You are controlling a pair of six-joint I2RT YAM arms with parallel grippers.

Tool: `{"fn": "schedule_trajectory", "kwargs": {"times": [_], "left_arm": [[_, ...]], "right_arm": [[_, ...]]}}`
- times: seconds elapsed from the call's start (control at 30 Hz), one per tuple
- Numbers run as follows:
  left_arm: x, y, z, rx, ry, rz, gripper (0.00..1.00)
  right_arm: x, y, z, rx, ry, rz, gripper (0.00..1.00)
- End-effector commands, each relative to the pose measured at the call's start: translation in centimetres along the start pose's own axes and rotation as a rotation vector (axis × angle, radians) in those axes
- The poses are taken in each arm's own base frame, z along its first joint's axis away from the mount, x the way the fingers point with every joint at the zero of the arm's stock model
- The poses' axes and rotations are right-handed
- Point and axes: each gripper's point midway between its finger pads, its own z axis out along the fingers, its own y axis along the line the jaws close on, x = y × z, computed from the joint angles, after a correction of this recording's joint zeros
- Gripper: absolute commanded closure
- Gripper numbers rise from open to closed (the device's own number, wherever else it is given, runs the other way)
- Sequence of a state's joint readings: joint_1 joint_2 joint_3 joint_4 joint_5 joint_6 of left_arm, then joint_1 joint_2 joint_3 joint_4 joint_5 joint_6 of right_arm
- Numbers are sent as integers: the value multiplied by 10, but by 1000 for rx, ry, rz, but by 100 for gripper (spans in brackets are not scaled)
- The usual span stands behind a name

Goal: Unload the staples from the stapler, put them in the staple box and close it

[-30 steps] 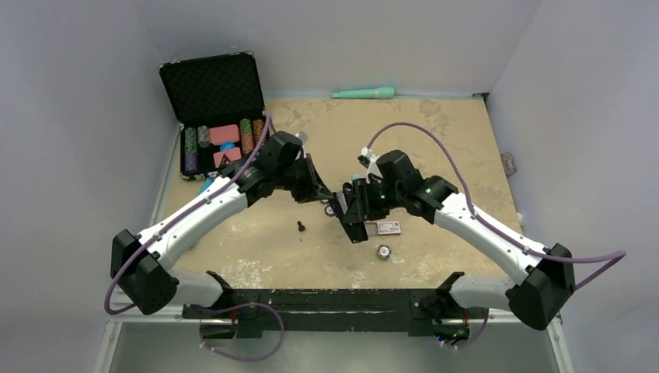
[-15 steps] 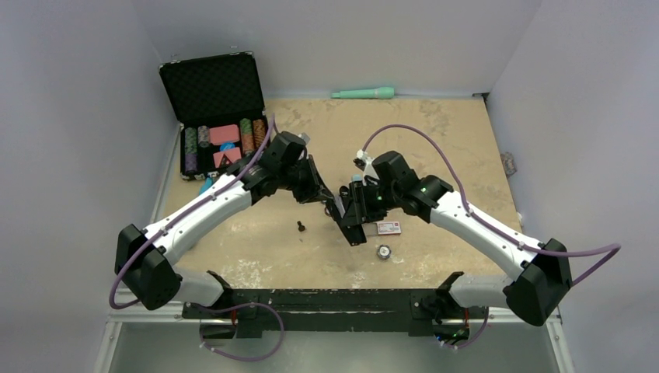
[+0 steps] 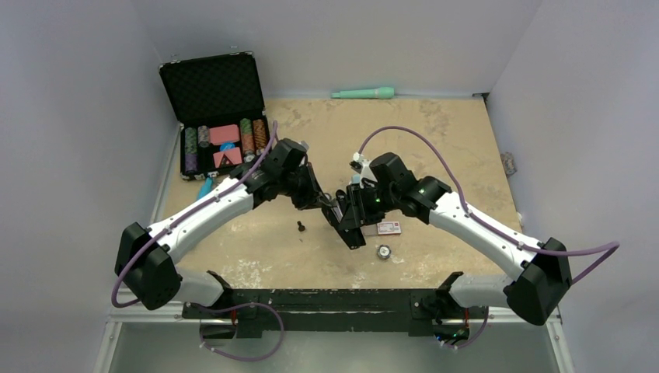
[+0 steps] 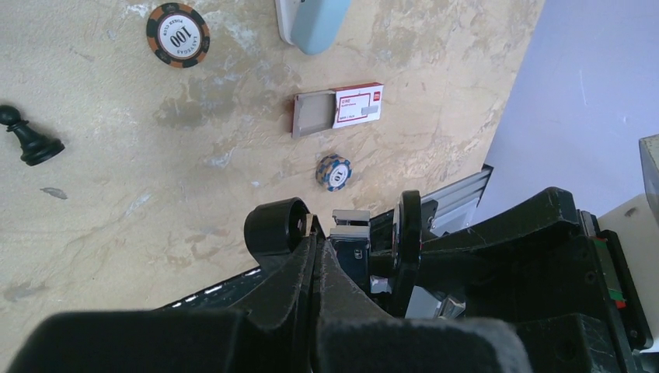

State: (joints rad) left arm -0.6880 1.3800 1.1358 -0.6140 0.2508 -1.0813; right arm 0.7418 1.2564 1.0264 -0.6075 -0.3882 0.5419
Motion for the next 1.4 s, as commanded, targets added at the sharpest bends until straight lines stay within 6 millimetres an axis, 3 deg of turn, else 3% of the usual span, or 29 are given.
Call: {"fn": "schedule_trajectory", "kwargs": {"times": [0.0, 0.73, 1.37], "left_arm": [[-5, -3, 1, 14, -28, 20, 100], [14, 27, 9, -37, 21, -6, 100], [40, 26, 5, 17, 119, -17, 100]], "right_arm": [[-26, 36, -13, -116, -82, -82, 100], [-31, 28, -13, -61, -113, -53, 100], [-78, 21, -33, 66, -336, 20, 100]]}}
